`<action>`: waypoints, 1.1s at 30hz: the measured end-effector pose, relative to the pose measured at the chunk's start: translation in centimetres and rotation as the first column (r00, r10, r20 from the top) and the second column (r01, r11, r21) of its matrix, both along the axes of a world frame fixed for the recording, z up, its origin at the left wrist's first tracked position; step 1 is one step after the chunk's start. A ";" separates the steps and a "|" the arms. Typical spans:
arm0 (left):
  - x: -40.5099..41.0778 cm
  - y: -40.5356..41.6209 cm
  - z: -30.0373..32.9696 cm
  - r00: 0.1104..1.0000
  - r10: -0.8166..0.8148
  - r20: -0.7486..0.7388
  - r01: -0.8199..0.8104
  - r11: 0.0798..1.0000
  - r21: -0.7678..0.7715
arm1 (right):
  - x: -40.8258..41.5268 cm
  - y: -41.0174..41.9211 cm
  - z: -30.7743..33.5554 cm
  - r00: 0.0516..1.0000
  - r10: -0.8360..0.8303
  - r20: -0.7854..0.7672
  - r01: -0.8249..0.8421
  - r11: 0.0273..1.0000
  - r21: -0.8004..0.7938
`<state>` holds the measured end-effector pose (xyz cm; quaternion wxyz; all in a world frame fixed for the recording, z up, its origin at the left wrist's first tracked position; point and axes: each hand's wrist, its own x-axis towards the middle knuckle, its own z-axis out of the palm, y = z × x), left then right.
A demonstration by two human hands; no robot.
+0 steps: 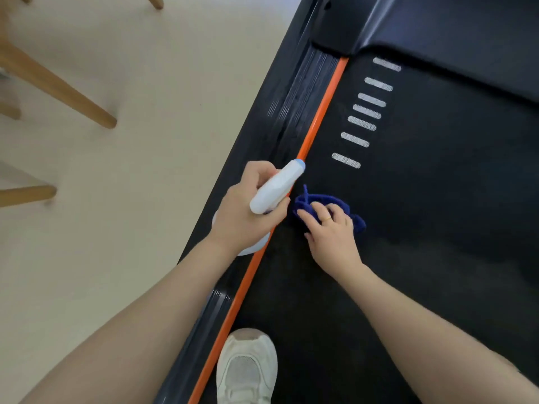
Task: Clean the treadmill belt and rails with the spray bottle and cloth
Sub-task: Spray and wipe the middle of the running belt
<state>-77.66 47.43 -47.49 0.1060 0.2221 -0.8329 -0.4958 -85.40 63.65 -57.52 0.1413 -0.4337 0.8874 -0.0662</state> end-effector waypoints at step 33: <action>0.1 -0.4 -2.8 0.995 0.096 0.004 -0.096 0.995 0.035 | -4.7 -1.9 -2.1 0.967 0.015 -0.254 -0.036 0.996 -0.078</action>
